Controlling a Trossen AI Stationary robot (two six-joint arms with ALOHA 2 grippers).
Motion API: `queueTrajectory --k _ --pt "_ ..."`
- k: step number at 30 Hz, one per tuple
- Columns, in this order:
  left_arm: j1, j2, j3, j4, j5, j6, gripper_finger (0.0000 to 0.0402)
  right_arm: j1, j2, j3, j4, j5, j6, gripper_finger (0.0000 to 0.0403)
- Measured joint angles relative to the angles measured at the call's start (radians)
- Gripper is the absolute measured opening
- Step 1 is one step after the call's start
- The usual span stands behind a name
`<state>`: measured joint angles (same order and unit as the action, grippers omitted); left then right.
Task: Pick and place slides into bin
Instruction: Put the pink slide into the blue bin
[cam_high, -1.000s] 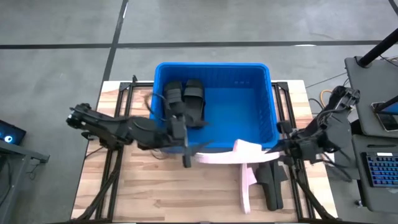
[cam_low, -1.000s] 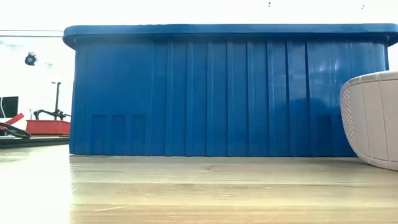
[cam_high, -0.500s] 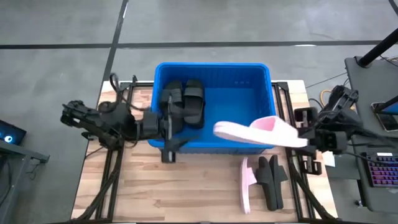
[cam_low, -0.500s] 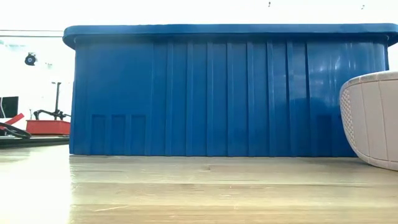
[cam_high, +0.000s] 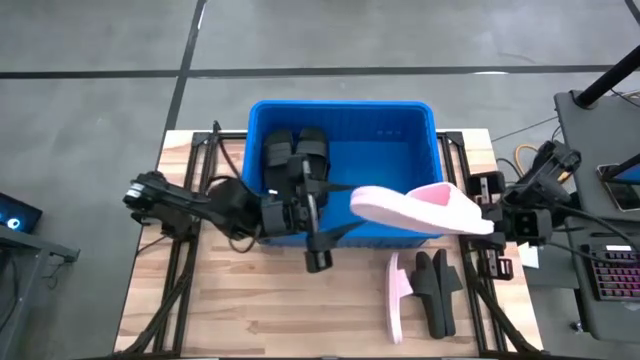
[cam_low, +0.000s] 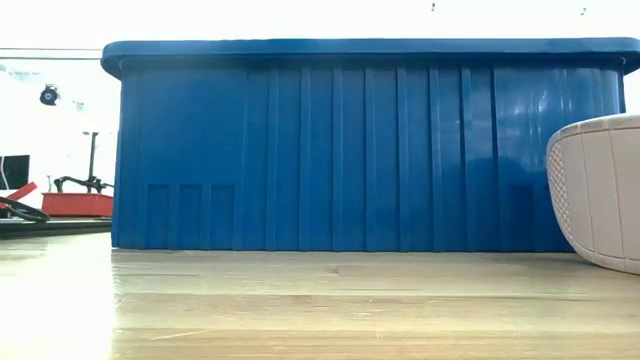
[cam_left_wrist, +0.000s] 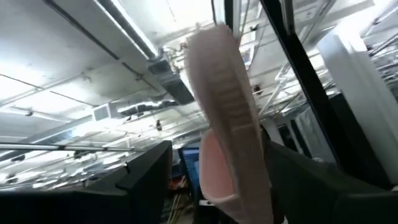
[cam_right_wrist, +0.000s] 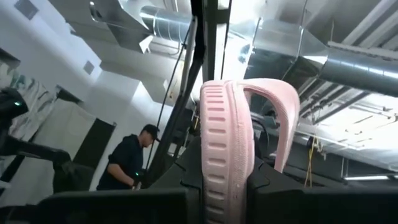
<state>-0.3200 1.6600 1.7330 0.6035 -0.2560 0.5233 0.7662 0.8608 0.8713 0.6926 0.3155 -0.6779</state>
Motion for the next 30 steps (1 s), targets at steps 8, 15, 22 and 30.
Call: queueTrajectory --k 8,15,22,30 --pt "0.011 0.042 0.004 0.102 0.045 -0.017 0.0239 -0.036 -0.002 -0.028 0.004 -0.015 0.092 0.0028" --pt "0.012 0.046 -0.002 0.096 0.117 -0.070 0.0239 -0.071 0.010 -0.033 0.003 0.008 0.139 0.0028" --pt "0.013 0.047 -0.021 0.089 0.157 -0.127 0.0239 -0.073 -0.005 -0.035 -0.008 0.034 0.114 0.0028" --pt "0.011 0.047 -0.038 0.058 0.158 -0.203 0.0239 -0.073 -0.013 -0.038 -0.022 0.032 0.131 0.0028"
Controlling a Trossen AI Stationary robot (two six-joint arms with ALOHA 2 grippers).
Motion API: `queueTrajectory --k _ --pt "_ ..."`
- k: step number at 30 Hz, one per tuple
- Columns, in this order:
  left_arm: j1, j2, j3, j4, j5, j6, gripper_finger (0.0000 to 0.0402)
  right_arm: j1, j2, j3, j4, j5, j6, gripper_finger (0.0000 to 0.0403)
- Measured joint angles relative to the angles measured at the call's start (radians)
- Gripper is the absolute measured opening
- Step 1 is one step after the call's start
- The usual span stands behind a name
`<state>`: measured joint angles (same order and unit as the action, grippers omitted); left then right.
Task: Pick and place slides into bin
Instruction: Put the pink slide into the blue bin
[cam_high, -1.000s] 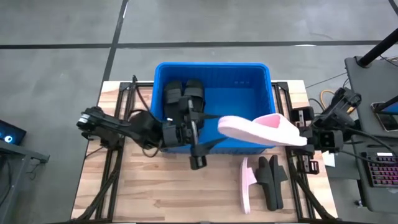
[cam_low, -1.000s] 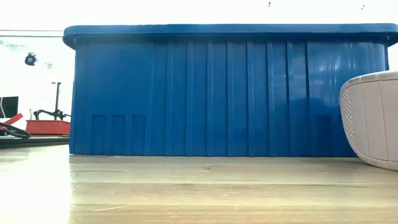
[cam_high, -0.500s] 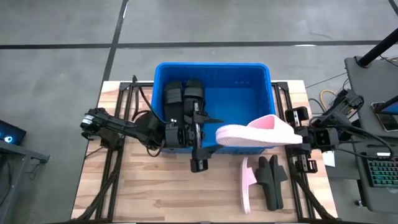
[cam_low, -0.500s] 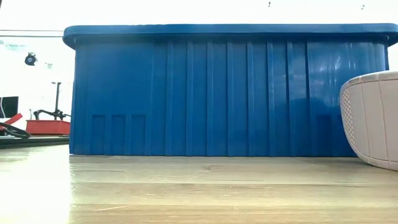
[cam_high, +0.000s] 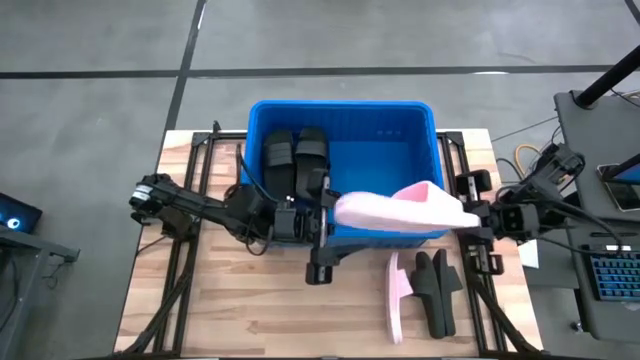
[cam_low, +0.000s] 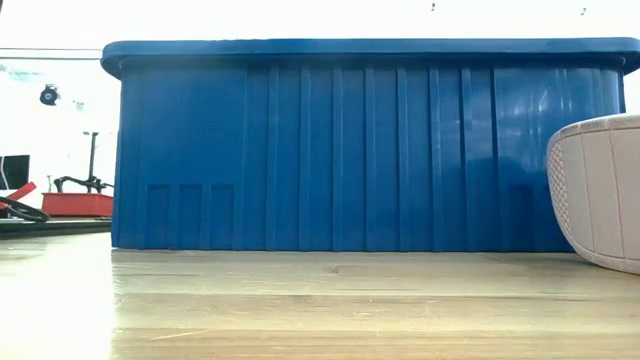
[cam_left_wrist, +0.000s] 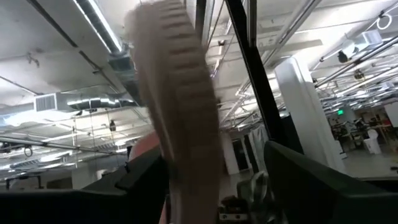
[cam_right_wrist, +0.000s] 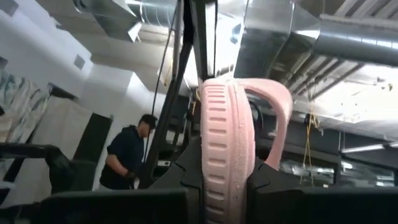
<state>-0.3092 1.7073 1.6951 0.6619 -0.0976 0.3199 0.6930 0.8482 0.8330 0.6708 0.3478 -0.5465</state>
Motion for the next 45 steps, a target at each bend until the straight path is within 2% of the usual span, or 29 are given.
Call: queueTrajectory --k 9,12,15,18,21,23,26,31,36,41,45 --pt "0.000 0.000 0.008 0.006 0.021 0.000 0.0238 -0.001 0.005 0.000 -0.020 0.001 0.034 0.0028" --pt "0.003 0.000 0.008 0.011 0.014 0.018 0.0220 -0.001 0.016 0.000 -0.048 0.001 0.068 0.0028" --pt "0.004 0.000 0.006 0.008 0.014 0.037 0.0175 -0.001 0.027 0.000 -0.058 0.001 0.092 0.0028" --pt "0.007 -0.001 0.006 -0.018 0.013 0.038 0.0107 0.000 0.032 0.000 -0.056 0.006 0.093 0.0028" --pt "0.007 -0.003 0.006 -0.044 0.010 0.053 0.0038 0.000 0.029 0.000 -0.055 0.064 0.103 0.0035" --pt "0.007 -0.010 0.005 -0.062 -0.003 0.086 0.0038 0.001 0.024 0.000 -0.054 0.123 0.121 0.0048" --pt "0.005 -0.030 0.003 -0.112 -0.076 0.110 0.0038 0.000 0.008 0.000 -0.068 0.199 0.171 0.0074" --pt "-0.002 -0.093 0.009 -0.324 -0.167 0.135 0.0041 -0.001 -0.024 -0.002 -0.158 0.237 0.267 0.0112" --pt "-0.002 -0.144 0.001 -0.511 -0.241 0.142 0.0043 0.000 -0.057 0.030 -0.326 0.358 0.426 0.0140" --pt "-0.005 -0.153 0.008 -0.698 -0.375 0.144 0.0043 0.000 -0.074 0.068 -0.405 0.381 0.529 0.0157" --pt "-0.005 -0.146 0.008 -0.829 -0.436 0.143 0.0044 -0.003 -0.069 0.111 -0.423 0.391 0.593 0.0161"
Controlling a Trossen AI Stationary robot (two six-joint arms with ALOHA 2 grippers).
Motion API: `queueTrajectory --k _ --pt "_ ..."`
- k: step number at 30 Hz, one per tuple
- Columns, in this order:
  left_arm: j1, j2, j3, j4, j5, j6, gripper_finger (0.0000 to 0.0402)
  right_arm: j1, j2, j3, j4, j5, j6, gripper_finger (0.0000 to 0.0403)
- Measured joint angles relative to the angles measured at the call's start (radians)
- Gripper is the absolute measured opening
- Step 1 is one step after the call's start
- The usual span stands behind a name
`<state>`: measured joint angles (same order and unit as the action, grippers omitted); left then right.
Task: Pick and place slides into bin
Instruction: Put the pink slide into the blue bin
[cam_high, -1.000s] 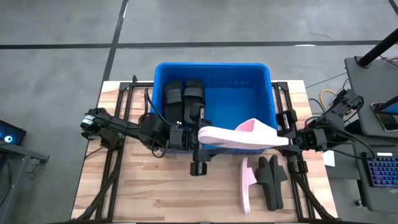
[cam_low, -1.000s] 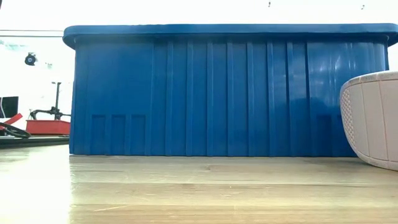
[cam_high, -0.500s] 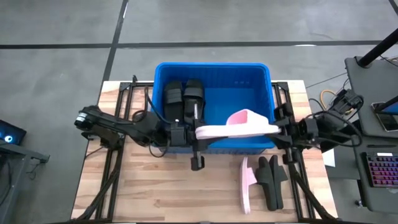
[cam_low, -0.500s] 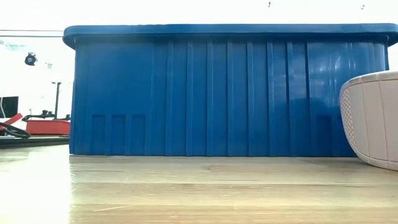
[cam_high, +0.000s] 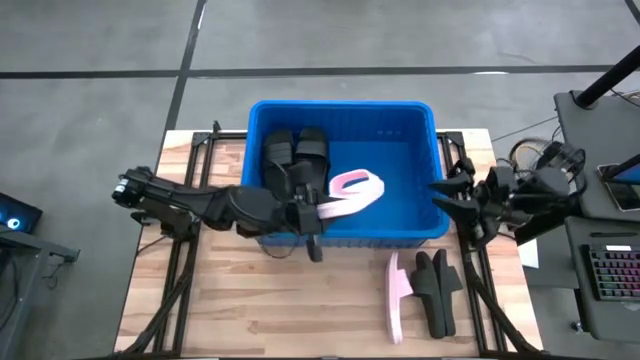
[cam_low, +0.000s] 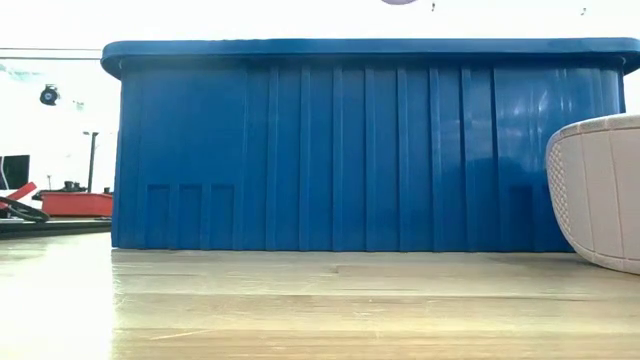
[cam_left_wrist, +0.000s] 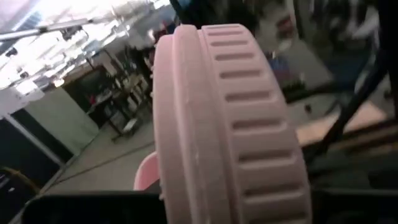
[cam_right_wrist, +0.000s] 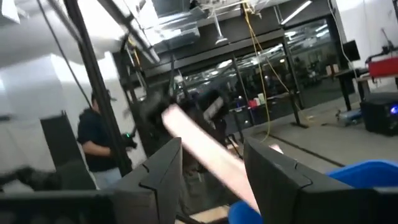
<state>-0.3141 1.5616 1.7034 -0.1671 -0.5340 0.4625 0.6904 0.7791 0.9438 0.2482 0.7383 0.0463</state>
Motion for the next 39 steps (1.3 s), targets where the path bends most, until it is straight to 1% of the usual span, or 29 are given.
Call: queueTrajectory --k 2,5,8,12,14,17,20,22,26,28,31,36,39 --pt "0.000 0.006 -0.006 -0.059 0.000 -0.002 0.0044 -0.004 0.007 0.038 -0.030 0.000 0.036 0.0159" --pt "0.003 0.027 -0.007 -0.084 0.001 0.002 0.0044 -0.008 0.025 0.107 -0.171 0.000 0.088 0.0156" --pt "0.003 0.033 -0.003 -0.114 0.000 0.024 0.0044 -0.021 0.061 0.199 -0.399 0.007 0.177 0.0155" --pt "0.005 0.037 -0.007 -0.136 -0.004 0.078 0.0044 -0.054 0.134 0.346 -0.725 0.025 0.342 0.0161" --pt "0.007 0.042 -0.008 -0.138 -0.005 0.105 0.0044 -0.075 0.182 0.420 -0.864 0.025 0.408 0.0163" --pt "0.007 0.042 -0.008 -0.141 -0.022 0.162 0.0045 -0.114 0.254 0.521 -1.006 0.021 0.484 0.0164" --pt "0.007 0.042 -0.008 -0.138 -0.040 0.234 0.0045 -0.158 0.316 0.616 -1.081 -0.009 0.512 0.0160" --pt "0.006 0.042 -0.007 -0.141 -0.048 0.284 0.0045 -0.198 0.355 0.673 -1.111 -0.076 0.521 0.0157" --pt "0.006 0.042 -0.006 -0.137 -0.053 0.389 0.0045 -0.293 0.432 0.771 -1.144 -0.243 0.537 0.0149" --pt "0.006 0.042 -0.006 -0.142 -0.053 0.433 0.0045 -0.337 0.471 0.816 -1.164 -0.295 0.537 0.0145" --pt "0.007 0.042 -0.007 -0.140 -0.059 0.478 0.0045 -0.393 0.533 0.882 -1.218 -0.322 0.523 0.0140" --pt "0.007 0.042 -0.004 -0.175 -0.110 0.551 0.0045 -0.461 0.647 1.012 -1.313 -0.340 0.453 0.0137" --pt "0.009 0.042 -0.008 -0.195 -0.118 0.555 0.0045 -0.477 0.721 1.100 -1.362 -0.392 0.348 0.0140"
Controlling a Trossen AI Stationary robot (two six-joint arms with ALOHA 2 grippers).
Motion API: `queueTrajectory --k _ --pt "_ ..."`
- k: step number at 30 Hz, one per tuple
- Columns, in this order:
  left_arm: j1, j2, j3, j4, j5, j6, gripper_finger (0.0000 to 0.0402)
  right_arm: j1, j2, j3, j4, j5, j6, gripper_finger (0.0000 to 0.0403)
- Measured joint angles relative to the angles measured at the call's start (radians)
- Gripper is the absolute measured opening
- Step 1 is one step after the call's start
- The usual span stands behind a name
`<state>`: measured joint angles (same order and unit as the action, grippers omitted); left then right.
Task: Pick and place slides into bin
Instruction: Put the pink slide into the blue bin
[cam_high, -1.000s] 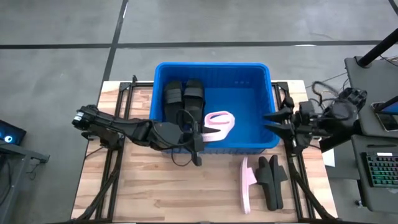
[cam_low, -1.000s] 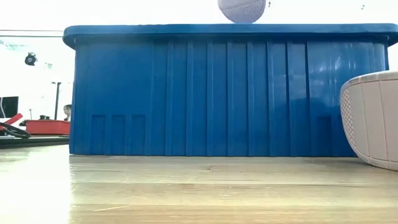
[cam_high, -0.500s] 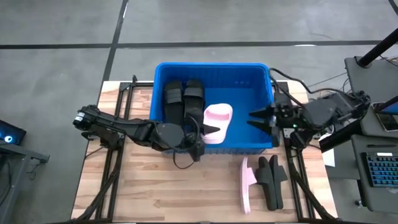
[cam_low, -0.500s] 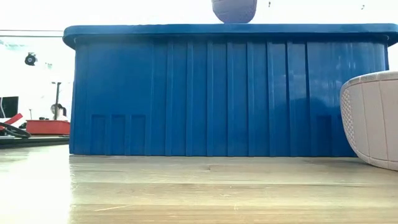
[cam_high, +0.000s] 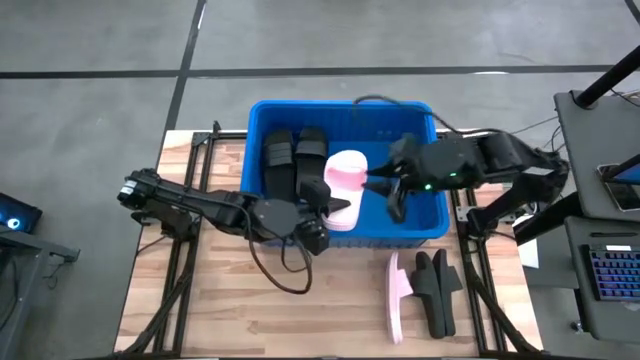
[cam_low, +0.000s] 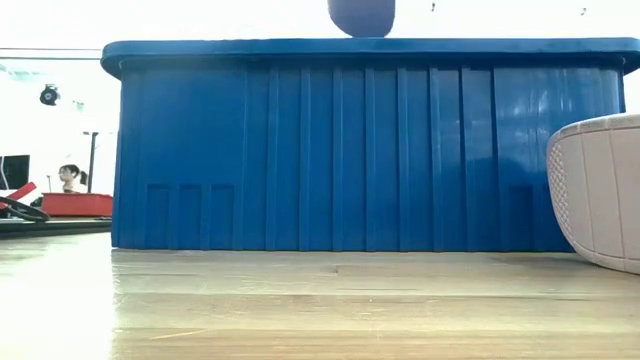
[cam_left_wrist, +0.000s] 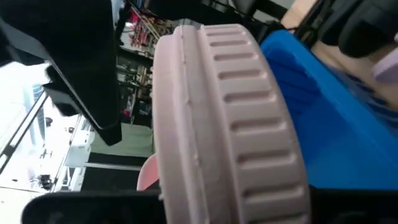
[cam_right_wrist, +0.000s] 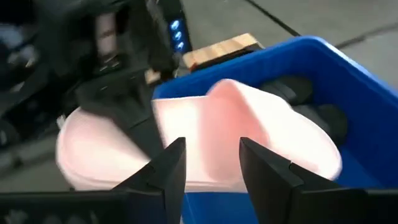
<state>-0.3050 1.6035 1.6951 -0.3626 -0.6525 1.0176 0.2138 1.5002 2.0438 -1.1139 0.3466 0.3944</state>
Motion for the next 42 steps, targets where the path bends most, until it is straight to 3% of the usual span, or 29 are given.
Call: queueTrajectory --k 4,9,12,18,23,27,31,34,37,42 --pt "0.000 0.000 -0.002 -0.039 -0.042 0.047 0.0045 0.002 0.107 0.106 -0.090 0.046 -0.135 0.0152" --pt "0.000 0.000 -0.003 -0.045 -0.118 0.091 0.0045 0.000 0.226 0.224 -0.223 0.326 -0.195 0.0171" --pt "0.000 -0.002 -0.003 -0.045 -0.125 0.099 0.0045 -0.001 0.278 0.287 -0.244 0.410 -0.241 0.0181" --pt "0.000 -0.003 -0.004 -0.048 -0.124 0.155 0.0045 -0.019 0.312 0.305 -0.247 0.401 -0.323 0.0191" --pt "0.000 -0.003 -0.007 -0.075 -0.150 0.169 0.0045 -0.058 0.318 0.303 -0.240 0.326 -0.346 0.0176" --pt "0.000 -0.006 -0.009 -0.074 -0.167 0.169 0.0045 -0.079 0.316 0.304 -0.239 0.327 -0.371 0.0126" --pt "0.000 -0.015 -0.009 -0.066 -0.161 0.080 0.0045 -0.097 0.313 0.304 -0.236 0.303 -0.379 0.0032" --pt "0.001 -0.029 -0.009 -0.066 -0.153 -0.027 0.0048 -0.109 0.311 0.304 -0.235 0.274 -0.366 0.0015" --pt "0.010 -0.043 -0.009 -0.076 -0.132 -0.108 0.0069 -0.120 0.311 0.304 -0.233 0.278 -0.390 0.0012" --pt "0.022 -0.085 -0.011 -0.110 -0.107 -0.253 0.0142 -0.157 0.309 0.304 -0.234 0.306 -0.422 0.0010"
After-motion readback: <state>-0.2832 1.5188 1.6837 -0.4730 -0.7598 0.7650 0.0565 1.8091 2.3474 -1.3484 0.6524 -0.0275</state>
